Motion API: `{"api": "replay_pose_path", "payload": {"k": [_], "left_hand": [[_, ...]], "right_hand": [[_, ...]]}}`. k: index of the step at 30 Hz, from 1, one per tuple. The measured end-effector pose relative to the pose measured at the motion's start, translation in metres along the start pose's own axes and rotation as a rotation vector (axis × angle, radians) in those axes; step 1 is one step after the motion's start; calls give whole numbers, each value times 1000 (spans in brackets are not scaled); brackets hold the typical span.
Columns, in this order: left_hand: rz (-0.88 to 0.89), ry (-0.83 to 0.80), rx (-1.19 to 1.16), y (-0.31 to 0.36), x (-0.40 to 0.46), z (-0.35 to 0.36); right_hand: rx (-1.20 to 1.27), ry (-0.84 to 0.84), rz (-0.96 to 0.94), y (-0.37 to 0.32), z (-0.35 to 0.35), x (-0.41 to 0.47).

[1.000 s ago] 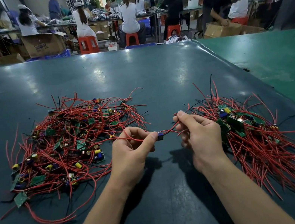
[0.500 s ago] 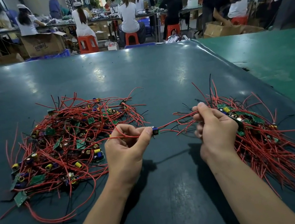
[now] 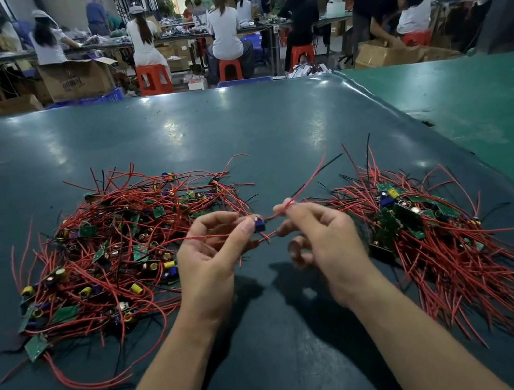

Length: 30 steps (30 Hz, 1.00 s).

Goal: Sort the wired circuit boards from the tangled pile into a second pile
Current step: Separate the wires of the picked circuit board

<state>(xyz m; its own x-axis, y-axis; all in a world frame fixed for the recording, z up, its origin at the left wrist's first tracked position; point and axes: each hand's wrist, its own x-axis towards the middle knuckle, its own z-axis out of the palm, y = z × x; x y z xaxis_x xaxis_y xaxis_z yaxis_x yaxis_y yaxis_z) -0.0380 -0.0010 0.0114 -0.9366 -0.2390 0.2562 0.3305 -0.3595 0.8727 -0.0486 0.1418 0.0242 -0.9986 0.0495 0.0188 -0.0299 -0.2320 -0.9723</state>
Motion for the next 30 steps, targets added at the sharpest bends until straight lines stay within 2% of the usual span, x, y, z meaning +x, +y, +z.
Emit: {"api": "replay_pose_path", "payload": {"k": [6,12,14,17,21,24,27,30], "left_hand": [[36,-28,64,-2,-3,3],[107,140,130,-2,0,0],[123,192,144,-1,2,-2],[102,237,119,2,3,-2],[-4,200,-2,7,3,0],[-36,19,-27,6,-1,2],[-31,-220,160,2,-11,6],[-77,-398,231,1,-16,8]], "right_hand": [[77,33,-65,-5,-4,0],[155,340,-79,-5,-14,8],[145,444,-156,-5,-18,9],[124,498,-256,-7,-21,9],[106,347,-124,-7,-15,8],[4,85,-10,-3,-5,2],[-15,-209,100,2,4,-6],[28,-276,104,4,4,-7]]}}
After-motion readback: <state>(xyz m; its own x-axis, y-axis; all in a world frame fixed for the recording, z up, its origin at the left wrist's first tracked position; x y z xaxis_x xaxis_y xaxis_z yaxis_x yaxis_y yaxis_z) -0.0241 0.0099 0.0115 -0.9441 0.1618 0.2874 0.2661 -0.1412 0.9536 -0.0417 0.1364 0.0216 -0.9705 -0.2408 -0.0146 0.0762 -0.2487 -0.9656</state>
